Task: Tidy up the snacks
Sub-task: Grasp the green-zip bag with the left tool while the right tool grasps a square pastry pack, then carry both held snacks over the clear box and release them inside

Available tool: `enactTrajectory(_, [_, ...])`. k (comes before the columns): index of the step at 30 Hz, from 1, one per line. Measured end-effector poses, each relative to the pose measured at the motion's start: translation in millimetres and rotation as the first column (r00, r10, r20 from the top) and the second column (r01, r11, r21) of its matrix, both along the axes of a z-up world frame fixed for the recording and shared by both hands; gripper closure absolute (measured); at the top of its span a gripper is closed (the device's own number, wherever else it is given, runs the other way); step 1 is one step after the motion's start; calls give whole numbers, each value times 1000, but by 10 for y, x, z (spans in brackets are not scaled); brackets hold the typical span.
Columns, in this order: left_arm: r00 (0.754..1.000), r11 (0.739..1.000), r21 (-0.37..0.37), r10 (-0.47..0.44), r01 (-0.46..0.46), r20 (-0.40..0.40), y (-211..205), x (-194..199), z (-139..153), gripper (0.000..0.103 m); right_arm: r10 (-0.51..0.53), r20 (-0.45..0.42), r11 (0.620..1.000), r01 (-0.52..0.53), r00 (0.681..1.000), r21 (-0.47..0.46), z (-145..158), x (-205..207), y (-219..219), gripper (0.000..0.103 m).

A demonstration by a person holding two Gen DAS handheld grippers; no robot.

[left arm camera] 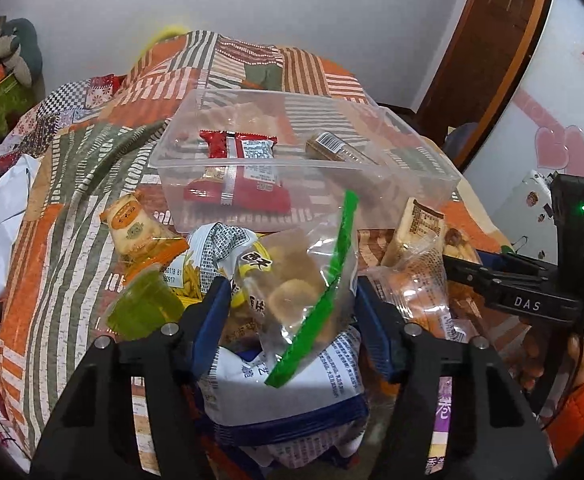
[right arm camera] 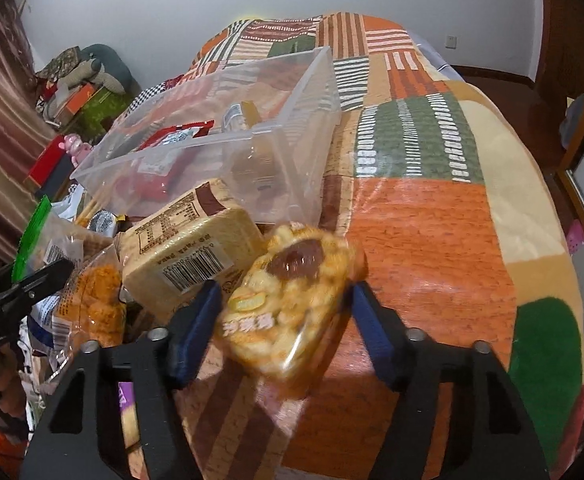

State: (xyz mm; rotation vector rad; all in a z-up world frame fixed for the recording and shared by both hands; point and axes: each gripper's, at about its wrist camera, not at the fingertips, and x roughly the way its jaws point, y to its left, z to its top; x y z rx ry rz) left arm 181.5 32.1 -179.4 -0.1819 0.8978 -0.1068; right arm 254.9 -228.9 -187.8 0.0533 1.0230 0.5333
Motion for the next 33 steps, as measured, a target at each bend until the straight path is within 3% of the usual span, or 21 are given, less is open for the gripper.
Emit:
enactTrajectory(5, [1000, 1000, 12, -4, 3, 11, -25, -54, 28, 49, -4, 27, 1000, 4, 1000, -16, 49, -40, -76, 58])
enactTrajectory(15, [999, 1000, 6, 8, -8, 53, -11, -135, 204, 50, -35, 58, 999, 33, 998, 34, 242, -118, -265, 59])
enactTrajectory(33, [978, 1000, 5, 20, -22, 207, 40, -102, 818, 50, -19, 246, 993, -10, 969, 117, 922, -54, -44, 59])
